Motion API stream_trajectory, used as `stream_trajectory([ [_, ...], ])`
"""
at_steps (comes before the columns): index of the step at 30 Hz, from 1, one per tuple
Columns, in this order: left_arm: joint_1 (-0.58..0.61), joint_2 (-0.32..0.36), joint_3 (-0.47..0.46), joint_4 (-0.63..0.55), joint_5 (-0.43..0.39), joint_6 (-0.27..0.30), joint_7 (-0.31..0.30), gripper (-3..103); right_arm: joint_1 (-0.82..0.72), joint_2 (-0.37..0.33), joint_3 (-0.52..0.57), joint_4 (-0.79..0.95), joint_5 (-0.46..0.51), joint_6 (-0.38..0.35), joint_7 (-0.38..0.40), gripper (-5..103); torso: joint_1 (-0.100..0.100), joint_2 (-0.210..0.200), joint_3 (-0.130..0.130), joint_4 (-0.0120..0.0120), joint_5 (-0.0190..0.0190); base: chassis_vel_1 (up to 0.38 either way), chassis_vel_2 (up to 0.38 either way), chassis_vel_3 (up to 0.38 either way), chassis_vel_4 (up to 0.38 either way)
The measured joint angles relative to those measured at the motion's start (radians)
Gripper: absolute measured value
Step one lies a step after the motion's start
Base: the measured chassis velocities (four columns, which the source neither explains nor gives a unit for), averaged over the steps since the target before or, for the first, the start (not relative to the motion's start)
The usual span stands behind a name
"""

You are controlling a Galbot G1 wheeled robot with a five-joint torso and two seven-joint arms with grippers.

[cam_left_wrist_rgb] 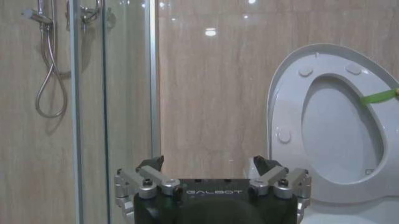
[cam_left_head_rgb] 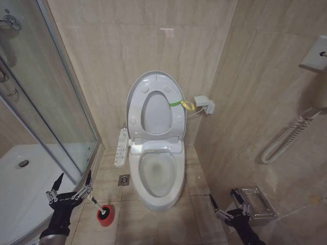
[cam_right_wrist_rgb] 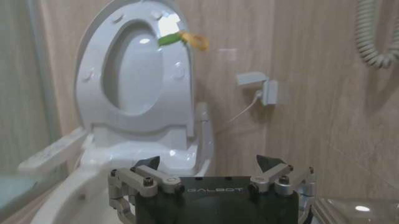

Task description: Open the toilet lid, clean the toilet bowl with a toilet brush, close the toilet lid, and flush.

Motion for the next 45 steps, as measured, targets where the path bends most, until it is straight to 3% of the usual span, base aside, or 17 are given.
stream_trajectory([
  [2,0.0,0.0,0.0,0.0,0.0,0.0,0.0,97,0.028,0.04,-0.037,0.042,0.002,-0.003,0.025,100,0.0,0.0,0.0,0.0005,0.0017,0.0,0.0,0.0,0.0],
  [4,0.0,0.0,0.0,0.0,0.0,0.0,0.0,97,0.059,0.075,-0.06,0.057,0.006,-0.006,0.049,100,0.0,0.0,0.0,0.0008,-0.0003,0.0,0.0,0.0,0.0],
  [5,0.0,0.0,0.0,0.0,0.0,0.0,0.0,97,0.084,0.085,-0.066,0.048,0.01,-0.004,0.055,100,0.0,0.0,0.0,0.0001,0.0007,0.0,0.0,0.0,0.0],
  [7,0.0,0.0,0.0,0.0,0.0,0.0,0.0,97,0.111,0.089,-0.068,0.036,0.014,-0.002,0.06,100,0.0,0.0,0.0,0.001,0.0006,0.0,0.0,0.0,0.0],
  [10,0.0,0.0,0.0,0.0,0.0,0.0,0.0,97,0.136,0.089,-0.07,0.021,0.017,-0.002,0.066,100,0.0,0.0,0.0,0.0004,0.0004,0.0,0.0,0.0,0.0],
  [29,0.0,0.0,0.0,0.0,0.0,0.0,0.0,97,0.311,-0.026,-0.072,-0.051,0.07,-0.033,0.09,100,0.0,0.0,0.0,0.0003,0.0008,0.0,0.0,0.0,0.0],
  [36,0.0,0.0,0.0,0.0,0.0,0.0,0.0,97,0.36,-0.031,-0.08,-0.079,0.069,-0.075,0.134,100,0.0,0.0,0.0,0.0004,0.0009,0.0,0.0,0.0,0.0],
  [45,0.0,0.0,0.0,0.0,0.0,0.0,0.0,97,0.394,-0.035,-0.08,-0.094,0.071,-0.081,0.098,100,0.0,0.0,0.0,0.0005,0.0008,0.0,0.0,0.0,0.0],
])
